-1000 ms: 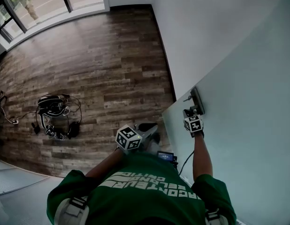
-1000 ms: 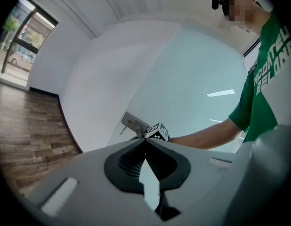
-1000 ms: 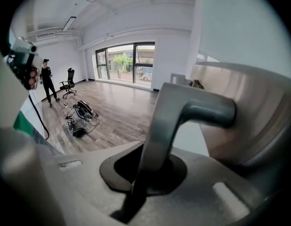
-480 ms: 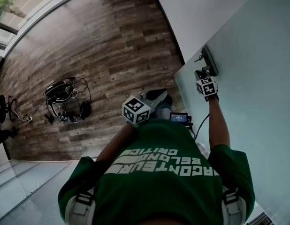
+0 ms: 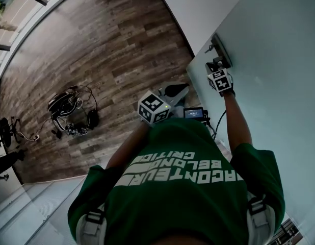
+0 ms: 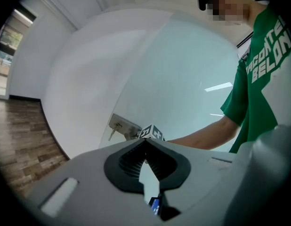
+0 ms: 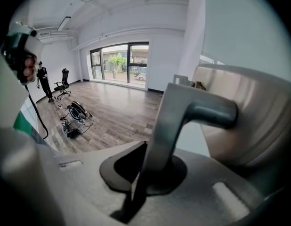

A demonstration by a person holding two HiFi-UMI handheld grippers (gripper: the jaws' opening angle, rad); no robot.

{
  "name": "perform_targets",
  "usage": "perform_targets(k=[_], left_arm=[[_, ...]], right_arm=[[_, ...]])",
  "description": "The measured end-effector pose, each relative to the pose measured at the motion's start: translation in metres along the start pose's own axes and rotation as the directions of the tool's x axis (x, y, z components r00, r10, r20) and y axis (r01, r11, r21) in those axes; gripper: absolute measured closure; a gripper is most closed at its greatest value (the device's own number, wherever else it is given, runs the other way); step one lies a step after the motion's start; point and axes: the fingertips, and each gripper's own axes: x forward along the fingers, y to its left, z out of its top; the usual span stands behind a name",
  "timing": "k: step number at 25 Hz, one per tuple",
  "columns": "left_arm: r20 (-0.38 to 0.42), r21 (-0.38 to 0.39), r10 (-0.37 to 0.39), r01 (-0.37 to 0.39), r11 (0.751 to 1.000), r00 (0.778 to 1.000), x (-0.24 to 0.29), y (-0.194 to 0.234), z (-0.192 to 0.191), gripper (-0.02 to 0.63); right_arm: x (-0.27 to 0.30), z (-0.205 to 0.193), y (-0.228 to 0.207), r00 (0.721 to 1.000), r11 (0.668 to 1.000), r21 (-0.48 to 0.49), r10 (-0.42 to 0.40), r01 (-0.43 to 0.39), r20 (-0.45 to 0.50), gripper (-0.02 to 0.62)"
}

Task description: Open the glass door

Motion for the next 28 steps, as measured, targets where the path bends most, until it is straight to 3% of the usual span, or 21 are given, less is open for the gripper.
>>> perform_targets(k=[8,18,23,28], left_arm=[[-0.032,0.0,-0.04,0.04,0.999,0.999,0.027,-0.01,-0.002,0.591],[-0.026,-0.008,0.001,-0.002,1.0,1.0,0.035,-0.001,0.008,0.591],[-0.013,-0.01,0.025,-0.025,1.0,1.0,0.039,0.002,0.008,0.591],[0.005,-0.016,0.062,-0.062,0.998,0.998,0.044,0.009,0.017,0.591]], right_arm=[[0.0,0.0,0.003,1.0,1.0,0.009,0.004,-0.004,0.004,0.603],[-0.006,0.001,0.002,1.0,1.0,0.001,0.007,-0.007,-0.015,0.603],[-0.019,0.0,0.006,0.998,1.0,-0.008,0.022,-0.023,-0.066,0.603],[-0.034,0.001,0.0,0.977,0.997,0.057,0.053,-0.042,-0.206,0.603]])
